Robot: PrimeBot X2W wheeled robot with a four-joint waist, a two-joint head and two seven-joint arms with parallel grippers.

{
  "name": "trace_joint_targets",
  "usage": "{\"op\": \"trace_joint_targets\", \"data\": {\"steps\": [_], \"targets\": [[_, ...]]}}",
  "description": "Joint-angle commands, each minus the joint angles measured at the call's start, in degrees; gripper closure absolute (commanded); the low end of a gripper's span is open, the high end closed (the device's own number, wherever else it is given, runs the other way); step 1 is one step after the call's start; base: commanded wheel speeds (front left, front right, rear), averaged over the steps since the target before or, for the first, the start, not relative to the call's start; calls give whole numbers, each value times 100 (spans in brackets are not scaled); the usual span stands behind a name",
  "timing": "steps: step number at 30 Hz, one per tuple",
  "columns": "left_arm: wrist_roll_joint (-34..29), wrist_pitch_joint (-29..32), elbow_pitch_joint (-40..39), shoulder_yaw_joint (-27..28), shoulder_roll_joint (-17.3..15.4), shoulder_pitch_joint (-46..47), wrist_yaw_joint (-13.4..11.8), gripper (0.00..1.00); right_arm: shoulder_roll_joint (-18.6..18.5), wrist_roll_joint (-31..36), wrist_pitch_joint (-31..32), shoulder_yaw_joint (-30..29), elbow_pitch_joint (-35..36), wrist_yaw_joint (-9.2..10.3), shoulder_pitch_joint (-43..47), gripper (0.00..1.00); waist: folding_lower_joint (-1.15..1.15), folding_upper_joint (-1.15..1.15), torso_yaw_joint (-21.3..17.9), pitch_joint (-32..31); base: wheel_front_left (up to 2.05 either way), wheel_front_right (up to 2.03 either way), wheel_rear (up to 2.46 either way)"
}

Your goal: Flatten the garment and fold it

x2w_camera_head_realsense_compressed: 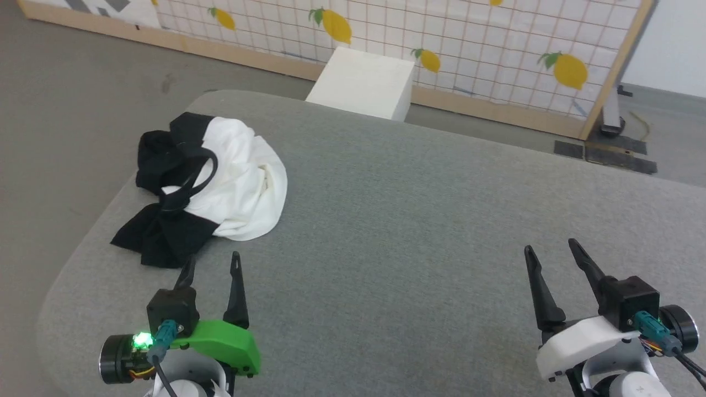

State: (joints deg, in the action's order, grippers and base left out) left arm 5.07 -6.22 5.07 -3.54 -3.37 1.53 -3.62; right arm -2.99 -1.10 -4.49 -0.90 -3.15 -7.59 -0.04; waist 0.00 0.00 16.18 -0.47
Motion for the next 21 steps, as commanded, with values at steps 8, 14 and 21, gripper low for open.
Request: {"op": "trace_joint_targets", "data": {"steps": [8, 14, 21], "targets": [[113, -142, 57, 8, -27, 97, -132, 0, 5, -50, -75, 18, -46, 5, -119, 0, 0, 0, 308, 32, 0, 0, 0], [160, -212, 97, 8, -23, 103, -187, 0, 6, -69, -115, -5, -75, 5, -137, 0, 0, 0, 467, 25, 0, 0, 0], [193, -296, 140, 17, -33, 108, -243, 0, 7, -92, -152, 11, -97, 6, -160, 0, 0, 0, 647, 22, 0, 0, 0]]}}
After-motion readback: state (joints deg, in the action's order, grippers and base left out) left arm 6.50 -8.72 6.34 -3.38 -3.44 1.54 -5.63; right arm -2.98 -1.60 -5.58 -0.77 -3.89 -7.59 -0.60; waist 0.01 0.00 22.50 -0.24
